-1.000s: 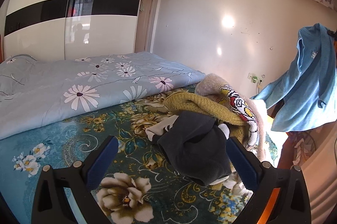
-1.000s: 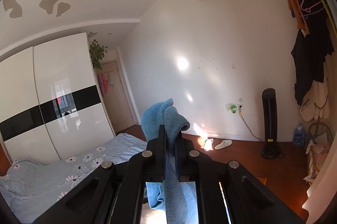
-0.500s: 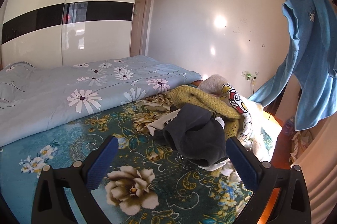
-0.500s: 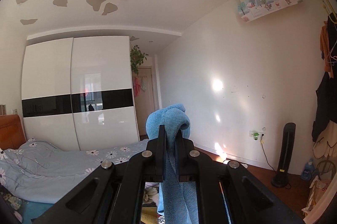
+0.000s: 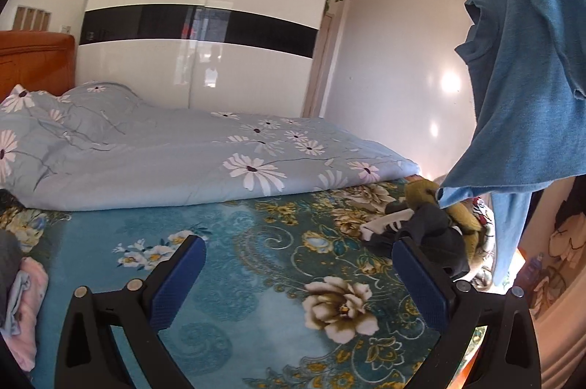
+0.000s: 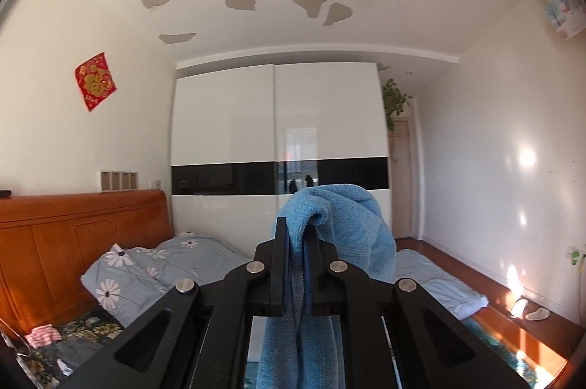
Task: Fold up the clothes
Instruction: 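Carry the sweatshirt with the right gripper and drop it onto the bed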
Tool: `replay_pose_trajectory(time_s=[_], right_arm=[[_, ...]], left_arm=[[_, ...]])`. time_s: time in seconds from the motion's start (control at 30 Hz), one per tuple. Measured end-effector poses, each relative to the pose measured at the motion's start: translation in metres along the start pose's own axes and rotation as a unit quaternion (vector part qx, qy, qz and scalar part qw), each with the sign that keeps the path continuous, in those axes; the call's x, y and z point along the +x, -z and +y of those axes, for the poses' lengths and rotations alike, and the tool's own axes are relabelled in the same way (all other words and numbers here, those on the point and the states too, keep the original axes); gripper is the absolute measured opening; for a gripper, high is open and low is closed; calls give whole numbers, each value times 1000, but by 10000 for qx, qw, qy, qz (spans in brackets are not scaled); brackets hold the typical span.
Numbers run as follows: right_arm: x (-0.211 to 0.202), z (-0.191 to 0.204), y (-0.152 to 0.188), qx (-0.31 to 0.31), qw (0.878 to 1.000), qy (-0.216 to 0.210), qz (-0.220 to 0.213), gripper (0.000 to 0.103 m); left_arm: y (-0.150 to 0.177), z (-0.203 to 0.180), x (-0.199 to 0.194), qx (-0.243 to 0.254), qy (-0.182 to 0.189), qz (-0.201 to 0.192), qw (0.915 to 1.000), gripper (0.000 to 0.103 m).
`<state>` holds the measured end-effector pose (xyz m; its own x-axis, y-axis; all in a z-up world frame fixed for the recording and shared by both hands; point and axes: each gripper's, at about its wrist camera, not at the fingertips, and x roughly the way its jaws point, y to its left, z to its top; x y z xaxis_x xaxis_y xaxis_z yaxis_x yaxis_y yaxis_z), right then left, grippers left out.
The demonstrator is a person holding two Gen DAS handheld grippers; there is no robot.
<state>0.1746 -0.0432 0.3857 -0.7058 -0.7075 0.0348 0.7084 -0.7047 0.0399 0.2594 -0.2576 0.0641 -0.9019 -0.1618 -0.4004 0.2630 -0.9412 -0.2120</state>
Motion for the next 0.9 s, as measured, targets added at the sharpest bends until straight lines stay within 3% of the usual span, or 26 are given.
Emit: replay_pose_trajectory(time_s=[0.1,0.27,0.37,0.5,0.6,0.7,0.8,0.9], right_arm=[[33,65,6,95,9980,-628,19,6],[60,129,6,446,9878,-1490,-97,6],[67,137,19,539,9843,-1678,-9,6],[78,111,65,719,9812,-1736,437,7],[93,76,129,708,9768,-1631,1190,7],[114,32,222,754,9633,-1299,2226,7],[126,-19,324,735,9399,-787,3239,7],[132,-70,410,859,9079,-288,4093,7]], left_arm=[[6,53,-34,-161,-521,-129,9984,103],[19,137,-105,-510,-1445,-366,9875,103],[29,170,-139,-718,-1802,-455,9799,103],[44,188,-163,-750,-2012,-454,9756,103],[57,188,-158,-677,-1997,-332,9770,103],[70,184,-137,-679,-1799,-97,9813,103],[80,175,-104,-609,-1620,228,9847,103],[87,163,-68,-464,-1498,569,9860,103]])
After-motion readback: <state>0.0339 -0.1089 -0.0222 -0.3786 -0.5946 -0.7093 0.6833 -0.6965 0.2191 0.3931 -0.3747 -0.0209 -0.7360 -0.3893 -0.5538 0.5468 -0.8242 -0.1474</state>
